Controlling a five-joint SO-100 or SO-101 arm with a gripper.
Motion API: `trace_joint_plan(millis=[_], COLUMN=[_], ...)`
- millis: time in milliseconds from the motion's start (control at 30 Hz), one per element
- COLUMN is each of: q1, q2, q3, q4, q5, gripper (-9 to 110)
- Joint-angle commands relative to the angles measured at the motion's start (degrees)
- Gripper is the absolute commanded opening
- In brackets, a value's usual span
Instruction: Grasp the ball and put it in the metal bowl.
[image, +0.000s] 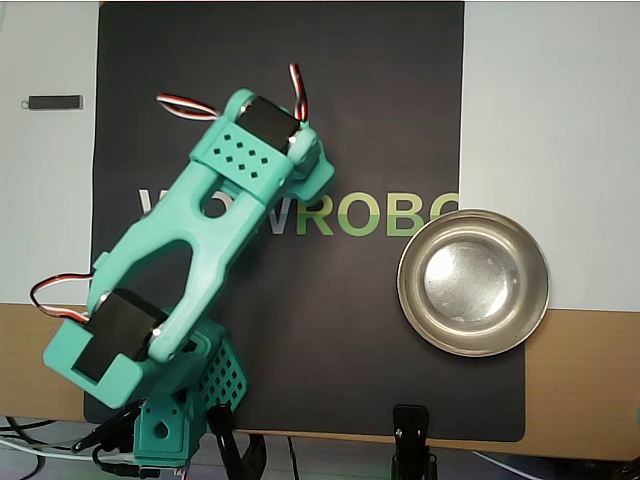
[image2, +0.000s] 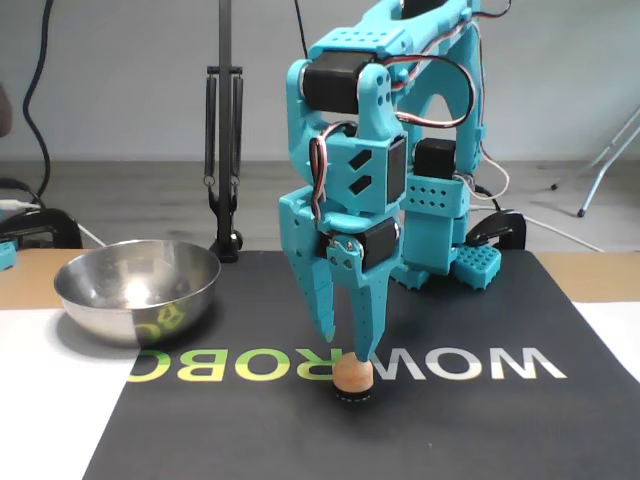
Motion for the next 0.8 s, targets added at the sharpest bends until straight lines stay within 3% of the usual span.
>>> trace_joint_plan(millis=[0, 767], q1=[-0.26, -1.67], q2=[0.18, -3.78], q3=[-1.41, -2.11], q4=[-0.18, -0.88], q5=[0.09, 0.18], gripper=[50, 50])
